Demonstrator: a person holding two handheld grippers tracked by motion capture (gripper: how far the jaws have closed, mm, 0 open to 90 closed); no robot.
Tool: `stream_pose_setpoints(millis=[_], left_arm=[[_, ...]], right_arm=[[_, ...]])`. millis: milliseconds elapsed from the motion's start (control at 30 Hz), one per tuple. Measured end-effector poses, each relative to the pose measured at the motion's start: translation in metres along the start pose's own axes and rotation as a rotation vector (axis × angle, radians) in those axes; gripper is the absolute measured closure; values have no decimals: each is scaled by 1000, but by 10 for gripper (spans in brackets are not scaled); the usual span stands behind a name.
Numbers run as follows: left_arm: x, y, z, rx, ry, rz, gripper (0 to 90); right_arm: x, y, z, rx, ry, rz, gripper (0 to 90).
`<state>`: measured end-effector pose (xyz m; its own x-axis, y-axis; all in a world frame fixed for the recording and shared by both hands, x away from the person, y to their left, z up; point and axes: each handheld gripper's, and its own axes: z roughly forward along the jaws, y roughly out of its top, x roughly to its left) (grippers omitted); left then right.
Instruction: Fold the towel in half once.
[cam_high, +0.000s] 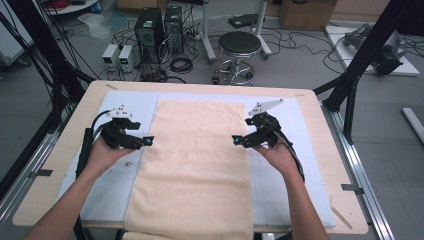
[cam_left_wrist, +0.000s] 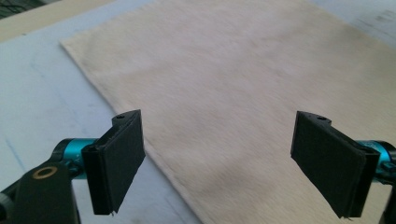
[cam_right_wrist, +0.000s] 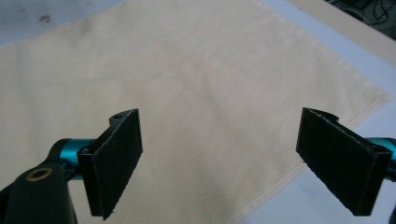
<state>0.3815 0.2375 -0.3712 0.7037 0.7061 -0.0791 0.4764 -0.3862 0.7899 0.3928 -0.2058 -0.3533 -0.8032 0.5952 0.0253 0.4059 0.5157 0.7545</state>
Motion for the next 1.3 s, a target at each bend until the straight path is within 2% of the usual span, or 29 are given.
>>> stream_pose_setpoints(millis=[67,100,133,167,200,233,367,433,500,567,633,700,800,933,1100,1133,1300], left_arm=[[10,5,4,4,-1,-21,180],[14,8,6,7,17,-23,182],[17,8,8,-10,24,-35,183],[20,8,10,-27,24,-46,190],[23,8,13,-22,36,-40,208],[25,7,17,-17,63,-42,213],[35,0,34,29,93,-60,234],[37,-2,42,31,96,-80,249],[39,-4,51,13,82,-106,257],[38,-5,59,10,81,-114,278],[38,-6,67,27,90,-107,287],[38,-7,73,47,121,-113,303],[37,-7,80,47,127,-130,320],[39,0,87,94,121,-133,325],[39,2,96,117,124,-118,336],[39,0,98,129,127,-120,344],[38,-1,97,126,159,-112,414]], right_arm=[[-7,8,2,-9,-8,-2,143],[-10,11,4,-9,-12,-5,143],[-14,15,7,-6,-24,-4,148],[-18,16,9,-26,-34,0,167],[-22,15,13,-44,-30,-6,182],[-25,14,18,-34,-35,0,183],[-40,4,39,3,-50,44,183],[-45,1,46,14,-57,74,188],[-50,-3,53,32,-63,94,197],[-53,-7,60,63,-81,112,203],[-57,-11,65,89,-87,135,205],[-60,-14,67,100,-88,151,220],[-62,-17,70,112,-95,164,236],[-66,-23,72,127,-107,183,240],[-68,-27,73,138,-121,184,259],[-67,-27,74,136,-120,187,274],[-66,-28,82,158,-124,198,376]])
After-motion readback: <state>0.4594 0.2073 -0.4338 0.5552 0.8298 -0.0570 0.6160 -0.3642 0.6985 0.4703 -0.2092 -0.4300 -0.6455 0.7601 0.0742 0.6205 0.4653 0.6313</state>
